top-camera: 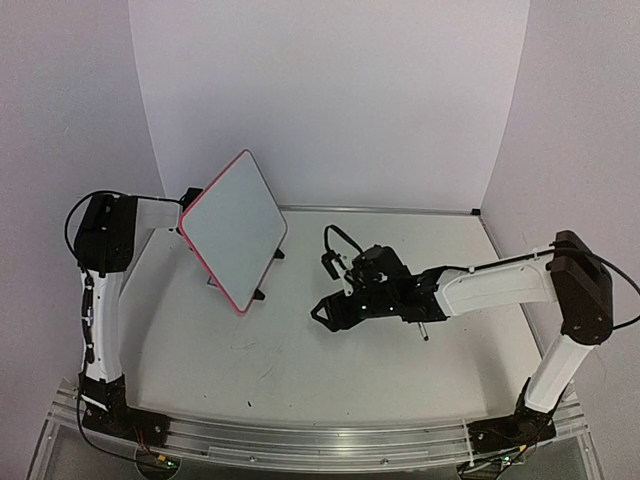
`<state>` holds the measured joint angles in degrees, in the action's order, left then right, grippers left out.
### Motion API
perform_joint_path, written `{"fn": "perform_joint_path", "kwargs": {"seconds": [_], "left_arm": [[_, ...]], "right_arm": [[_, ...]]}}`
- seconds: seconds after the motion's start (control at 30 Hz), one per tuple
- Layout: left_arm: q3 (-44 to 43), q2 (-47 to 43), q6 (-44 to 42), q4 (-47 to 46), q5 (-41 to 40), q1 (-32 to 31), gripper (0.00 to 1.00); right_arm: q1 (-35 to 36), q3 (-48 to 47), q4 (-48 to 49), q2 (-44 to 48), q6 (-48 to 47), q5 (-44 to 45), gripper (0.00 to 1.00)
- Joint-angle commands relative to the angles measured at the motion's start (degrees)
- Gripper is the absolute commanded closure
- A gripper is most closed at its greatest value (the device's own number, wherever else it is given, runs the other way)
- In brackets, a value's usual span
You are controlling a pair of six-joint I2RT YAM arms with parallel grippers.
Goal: Write a sentence on the whiteboard
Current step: Move the whiteboard to the corner of the board.
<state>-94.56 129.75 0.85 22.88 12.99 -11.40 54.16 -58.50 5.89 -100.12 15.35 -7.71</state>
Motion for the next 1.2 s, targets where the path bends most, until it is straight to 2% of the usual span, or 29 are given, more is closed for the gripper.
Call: {"fn": "perform_joint_path", "kwargs": {"seconds": [0.0,0.3,0.5,0.53,0.83,1.07,1.17], "left_arm": [[2.0,-1.8,-5.3,3.0,11.8,-5.5,1.0],[0.2,-0.8,-7.6,5.3,18.8,-12.8,1.0],[-0.3,-0.8,-7.0,5.3,21.7,-13.7,0.99],[-0.4,-1.2,-6.5,5.2,21.3,-13.6,0.97],[3.9,-8.2,0.9,-0.7,15.8,-11.5,0.53],[9.9,-15.7,5.8,-5.0,12.1,-7.0,0.35],[11.9,-19.2,8.9,-4.9,6.5,-5.4,0.26]], "right_arm": [[0.8,-1.3,-0.5,2.2,-1.8,2.6,0.32],[4.9,-2.0,-0.5,-0.3,-5.6,11.1,0.36],[9.8,-3.4,1.7,-3.7,-6.8,15.8,0.36],[10.4,-3.7,2.2,-4.5,-6.9,15.9,0.35],[12.0,-8.7,4.4,-12.8,-9.8,14.7,0.35],[12.0,-12.6,4.5,-18.1,-12.9,14.1,0.41],[12.0,-13.6,4.7,-19.9,-13.1,13.4,0.42]]}}
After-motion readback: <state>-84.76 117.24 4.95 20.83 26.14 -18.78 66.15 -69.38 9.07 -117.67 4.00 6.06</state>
